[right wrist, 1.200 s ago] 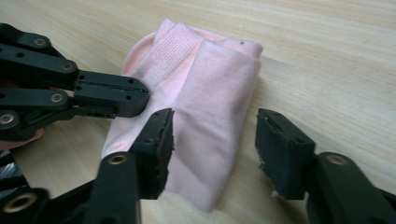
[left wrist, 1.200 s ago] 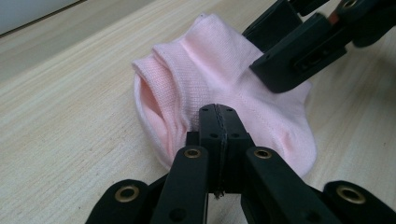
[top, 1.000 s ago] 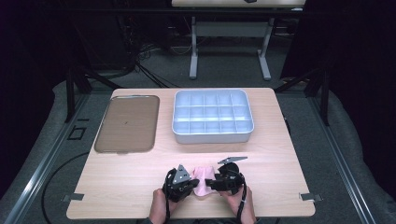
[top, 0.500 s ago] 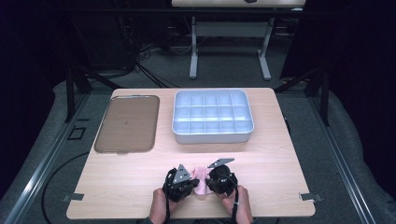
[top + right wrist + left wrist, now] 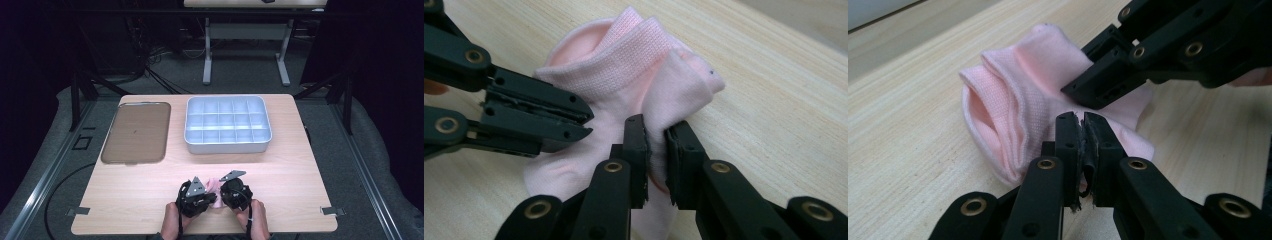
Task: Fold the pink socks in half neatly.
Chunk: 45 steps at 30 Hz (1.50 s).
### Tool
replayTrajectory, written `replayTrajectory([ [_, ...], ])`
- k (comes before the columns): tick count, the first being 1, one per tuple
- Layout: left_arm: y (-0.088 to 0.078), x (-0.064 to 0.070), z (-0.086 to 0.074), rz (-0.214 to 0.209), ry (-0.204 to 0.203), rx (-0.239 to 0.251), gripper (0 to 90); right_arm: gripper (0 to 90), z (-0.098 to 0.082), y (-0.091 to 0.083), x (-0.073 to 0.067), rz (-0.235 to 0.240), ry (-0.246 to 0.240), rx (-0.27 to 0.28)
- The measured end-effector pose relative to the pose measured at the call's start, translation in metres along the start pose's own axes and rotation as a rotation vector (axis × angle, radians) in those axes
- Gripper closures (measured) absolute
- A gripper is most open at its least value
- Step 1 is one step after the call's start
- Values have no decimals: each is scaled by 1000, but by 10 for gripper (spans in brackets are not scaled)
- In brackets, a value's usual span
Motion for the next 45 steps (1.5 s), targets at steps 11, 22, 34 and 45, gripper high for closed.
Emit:
replayTrajectory([
  [11, 3, 1, 0, 22, 26, -16, 871, 775, 3, -11, 2, 11, -17, 24],
  [22, 3, -1, 0, 3, 7, -16, 873, 802, -8, -17, 21, 201, 143, 115],
  [34, 4, -4, 1, -11, -7, -16, 875, 816, -1, -20, 15, 260, 168, 173],
  [45, 4, -6, 3, -29, -11, -18, 847, 830, -2, -16, 16, 292, 210, 210],
])
Point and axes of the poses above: each handheld gripper's, and its own axes: y roughly forward along the jaws, z roughly out of its top, x roughly to its right, the point moved 3 cm from there along y, roughly forward along the jaws, and after that the axes turned 11 degrees about -y, right-handed, at the moved point
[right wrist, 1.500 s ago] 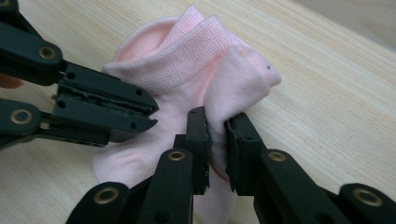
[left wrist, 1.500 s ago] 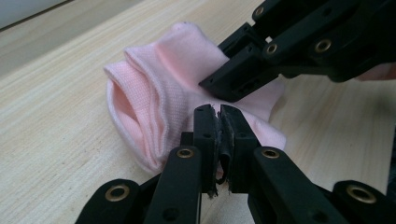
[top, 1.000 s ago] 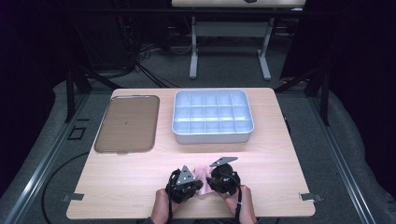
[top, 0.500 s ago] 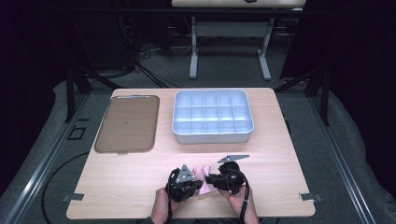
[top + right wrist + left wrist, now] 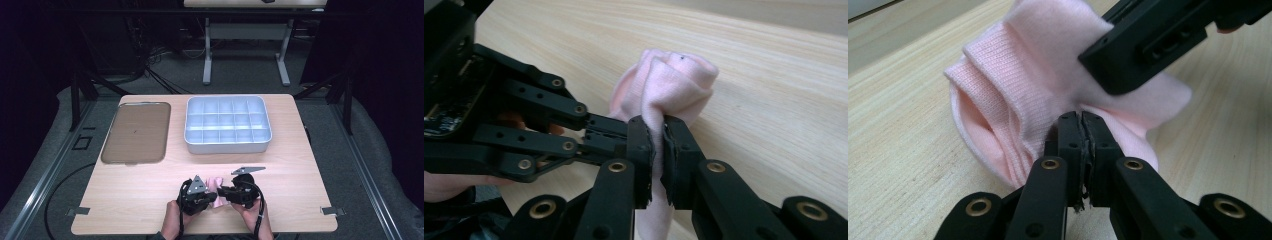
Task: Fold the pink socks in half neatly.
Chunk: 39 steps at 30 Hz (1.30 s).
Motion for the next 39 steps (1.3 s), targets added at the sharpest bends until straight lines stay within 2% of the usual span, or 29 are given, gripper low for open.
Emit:
replayTrajectory([
  [1, -2, -1, 1, -5, 0, 2, 847, 830, -1, -1, 2, -3, 9, 3],
  [2, -6, -3, 2, -6, -8, 10, 805, 831, -3, -4, 6, -7, 20, 0],
  [7, -18, -4, 5, 1, -9, 40, 761, 832, -6, -7, 9, -22, 22, -9],
  [9, -19, -6, 4, 24, -9, 34, 761, 832, -6, -8, 9, -30, 19, -11],
  [11, -14, -7, 3, 39, -1, 11, 791, 832, -6, -8, 8, -34, 11, -14],
  [14, -7, -6, 1, 49, 18, -13, 893, 830, -5, -8, 5, -39, -4, -17],
  [17, -3, -5, 1, 45, 26, -13, 900, 829, -3, -9, 3, -43, -15, -24],
  [19, -3, -5, 1, 38, 24, -15, 900, 828, 0, -9, 0, -34, -21, -22],
  [21, -3, -9, 0, 10, 9, -8, 900, 827, 3, -8, -2, -25, -26, -21],
  [26, -2, -10, 0, -2, 0, -6, 900, 824, 8, -4, -6, -3, -34, -17],
  [35, -2, -12, 0, -22, -6, -3, 900, 819, 16, 12, -7, 59, -8, 4],
  [36, -2, -13, -1, -28, -6, -2, 900, 819, 17, 16, -5, 82, 5, 12],
  [37, -3, -14, -1, -30, -8, -2, 900, 820, 17, 13, -3, 105, -3, -27],
  [39, -3, -14, -1, -30, -9, -1, 900, 823, 17, 13, -1, 111, 4, -47],
])
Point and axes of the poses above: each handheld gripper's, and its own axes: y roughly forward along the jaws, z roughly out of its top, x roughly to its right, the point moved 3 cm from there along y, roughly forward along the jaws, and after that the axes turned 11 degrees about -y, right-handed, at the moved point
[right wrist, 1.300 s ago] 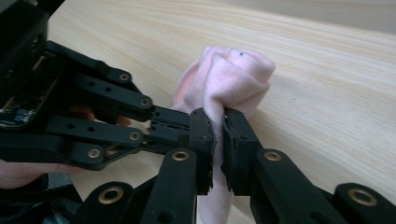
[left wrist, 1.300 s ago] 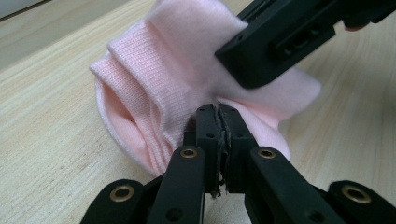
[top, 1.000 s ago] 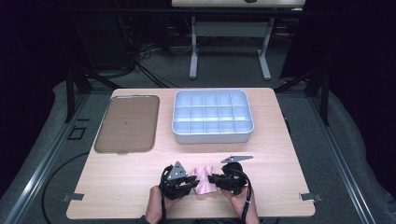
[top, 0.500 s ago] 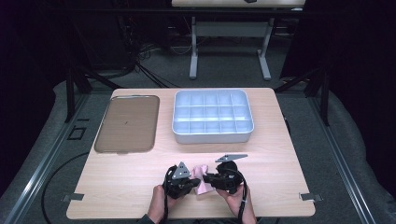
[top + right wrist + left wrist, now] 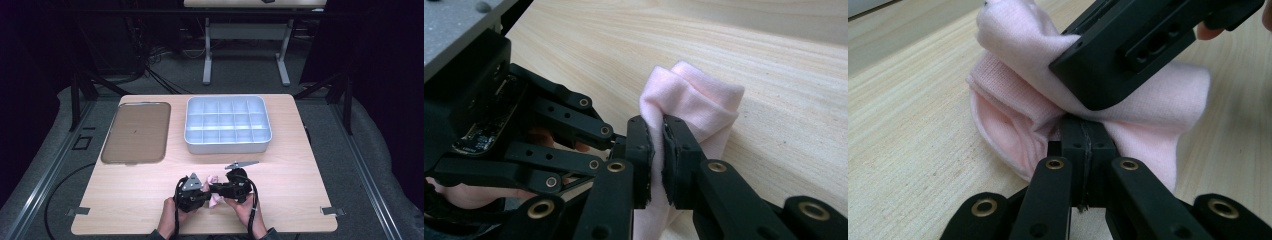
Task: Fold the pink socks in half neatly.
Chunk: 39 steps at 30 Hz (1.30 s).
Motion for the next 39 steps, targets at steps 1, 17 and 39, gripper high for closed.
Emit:
replayTrajectory([
  [1, 0, 0, 0, -3, 0, -1, 899, 826, 0, 0, 1, -5, 2, 4],
  [17, -15, -4, 3, -12, -9, 26, 747, 843, -6, -10, 1, -68, -11, 9],
  [39, -9, -6, -6, 13, 3, 22, 900, 832, 5, 5, -9, -46, -41, 31],
])
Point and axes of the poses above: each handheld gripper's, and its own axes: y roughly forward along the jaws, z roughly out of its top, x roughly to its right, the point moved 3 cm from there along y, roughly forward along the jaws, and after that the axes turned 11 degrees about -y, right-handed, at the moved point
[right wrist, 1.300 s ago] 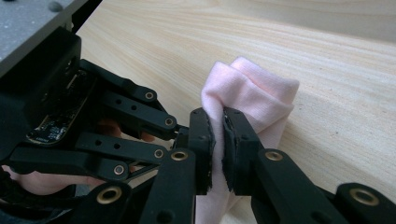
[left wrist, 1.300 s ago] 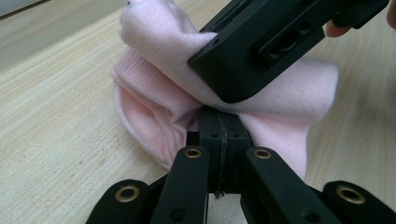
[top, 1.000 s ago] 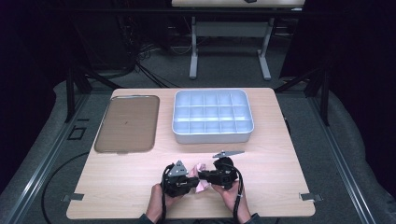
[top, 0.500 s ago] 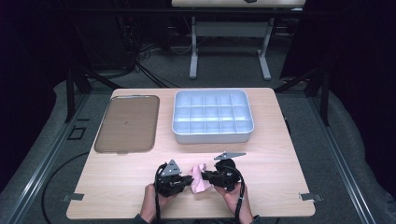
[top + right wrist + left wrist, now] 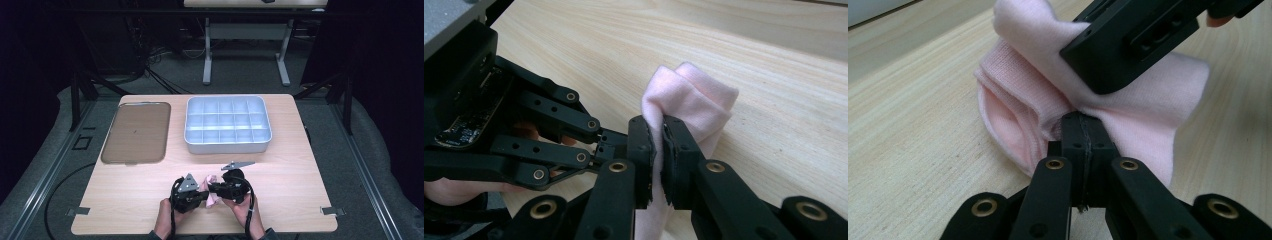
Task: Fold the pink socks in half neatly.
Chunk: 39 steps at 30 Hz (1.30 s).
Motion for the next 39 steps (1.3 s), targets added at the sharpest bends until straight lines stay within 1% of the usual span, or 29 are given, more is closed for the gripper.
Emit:
replayTrajectory([
  [5, 0, 0, -1, -2, 2, -1, 900, 828, 1, 3, 1, 10, 0, -6],
  [6, 0, -1, -1, -3, 1, 6, 900, 826, 1, 5, 1, 12, -1, -9],
  [9, 0, -1, -1, -7, 0, 5, 900, 825, 2, 7, 1, 18, 1, -21],
  [10, 0, -1, -1, -5, 4, -4, 900, 824, 3, 9, 4, 23, 7, -36],
  [11, 0, -1, -1, -5, 4, -4, 900, 824, 3, 9, 4, 23, 7, -36],
  [12, 0, -1, -1, -6, 3, -4, 900, 823, 3, 11, 8, 31, 19, -56],
  [16, -1, 0, -1, -9, 6, 0, 897, 825, 3, 13, 14, 28, 34, -104],
  [17, -1, 0, -1, -9, 6, 0, 896, 825, 3, 13, 14, 28, 34, -104],
  [19, -2, -1, -1, -30, 5, 3, 870, 828, 2, 14, 15, 25, 27, -110],
  [20, -4, -1, -1, -39, 3, 5, 837, 829, 2, 14, 15, 26, 23, -113],
  [22, -6, -1, -1, -44, 1, 11, 779, 832, 2, 15, 14, 22, 13, -114],
  [23, -10, -1, -1, -42, -4, 15, 779, 832, 2, 15, 14, 22, 13, -114],
  [24, -17, -4, -1, -33, -20, 23, 746, 833, 2, 16, 13, 13, -2, -114],
  [26, -25, -10, 0, -11, -36, 30, 741, 833, 2, 17, 11, 4, -12, -110],
  [27, -25, -10, 0, -11, -36, 30, 740, 833, 2, 17, 11, 4, -12, -110],
  [28, -31, -15, 0, 8, -47, 41, 740, 833, 2, 18, 10, -3, -14, -107],
  [29, -33, -18, 0, 19, -55, 51, 741, 833, 3, 19, 8, -17, -29, -109],
  [30, -38, -25, 2, 35, -69, 61, 742, 833, 3, 19, 8, -21, -36, -111],
  [31, -40, -27, 3, 43, -79, 67, 747, 833, 3, 21, 6, -59, -40, -95],
  [32, -41, -29, 5, 50, -70, 68, 750, 833, 3, 21, 5, -66, -51, -104],
  [33, -41, -30, 8, 51, -70, 71, 755, 833, 2, 22, 3, -75, -57, -96],
  [34, -41, -30, 8, 51, -70, 71, 757, 833, 2, 21, 2, -82, -69, -110],
  [35, -41, -30, 11, 53, -71, 74, 757, 833, 2, 21, 2, -82, -69, -110],
  [36, -39, -29, 18, 48, -63, 75, 765, 833, 2, 22, -1, -103, -84, -109],
  [37, -39, -29, 18, 48, -63, 75, 767, 833, 2, 23, -2, -106, -85, -108],
  [38, -35, -27, 26, 31, -52, 72, 773, 833, 2, 24, -3, -112, -86, -99],
  [39, -35, -27, 26, 31, -52, 72, 773, 833, 1, 23, -3, -116, -98, -109],
])
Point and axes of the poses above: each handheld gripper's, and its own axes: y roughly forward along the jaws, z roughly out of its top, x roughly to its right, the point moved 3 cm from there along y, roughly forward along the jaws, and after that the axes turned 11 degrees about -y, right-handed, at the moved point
